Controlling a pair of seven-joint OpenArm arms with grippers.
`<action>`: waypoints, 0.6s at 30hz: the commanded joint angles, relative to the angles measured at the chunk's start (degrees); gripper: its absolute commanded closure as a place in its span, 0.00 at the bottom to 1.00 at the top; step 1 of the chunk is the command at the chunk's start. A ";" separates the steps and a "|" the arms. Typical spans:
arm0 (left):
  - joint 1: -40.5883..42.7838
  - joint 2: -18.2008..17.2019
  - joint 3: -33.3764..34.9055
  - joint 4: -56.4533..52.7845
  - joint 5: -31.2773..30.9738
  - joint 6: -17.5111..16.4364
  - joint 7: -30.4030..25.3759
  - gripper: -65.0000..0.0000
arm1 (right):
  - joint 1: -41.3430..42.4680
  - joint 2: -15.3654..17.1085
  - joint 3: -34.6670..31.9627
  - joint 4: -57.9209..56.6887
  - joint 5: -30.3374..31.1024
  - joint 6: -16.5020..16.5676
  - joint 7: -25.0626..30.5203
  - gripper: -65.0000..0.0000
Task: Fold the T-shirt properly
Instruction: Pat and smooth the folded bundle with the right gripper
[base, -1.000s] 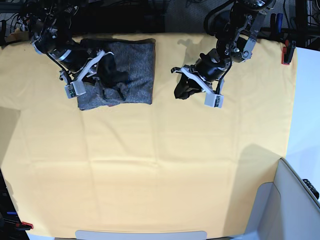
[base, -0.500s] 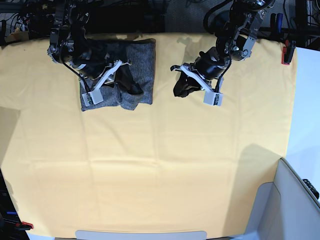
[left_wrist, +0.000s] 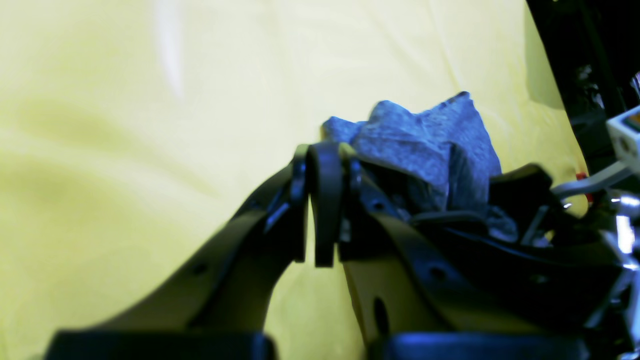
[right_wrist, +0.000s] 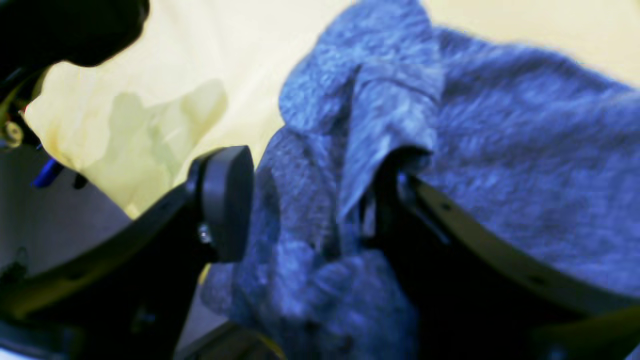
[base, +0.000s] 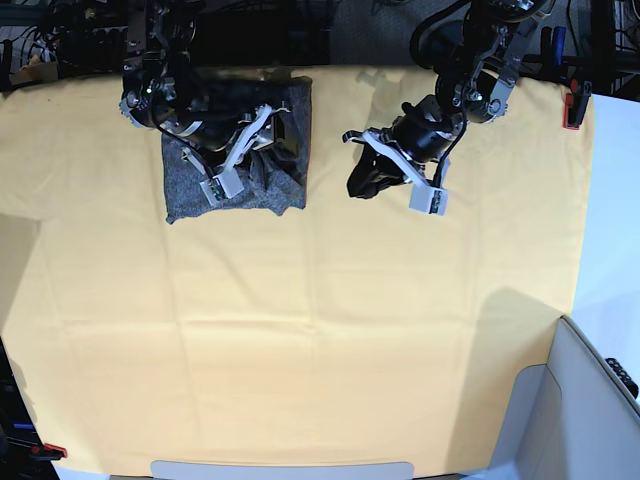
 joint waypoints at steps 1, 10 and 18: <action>-0.46 -0.20 -0.33 1.21 -0.27 -0.54 -1.25 1.00 | 0.54 -0.06 -0.35 1.83 1.18 0.39 1.12 0.45; -0.54 -0.20 -0.33 1.21 -0.18 -0.54 -1.25 1.00 | 2.65 1.88 -4.66 4.03 6.90 0.47 1.12 0.45; -0.54 -0.20 -0.33 1.12 -0.18 -0.54 -1.25 0.99 | 4.93 5.04 -6.06 3.85 16.39 0.47 1.12 0.45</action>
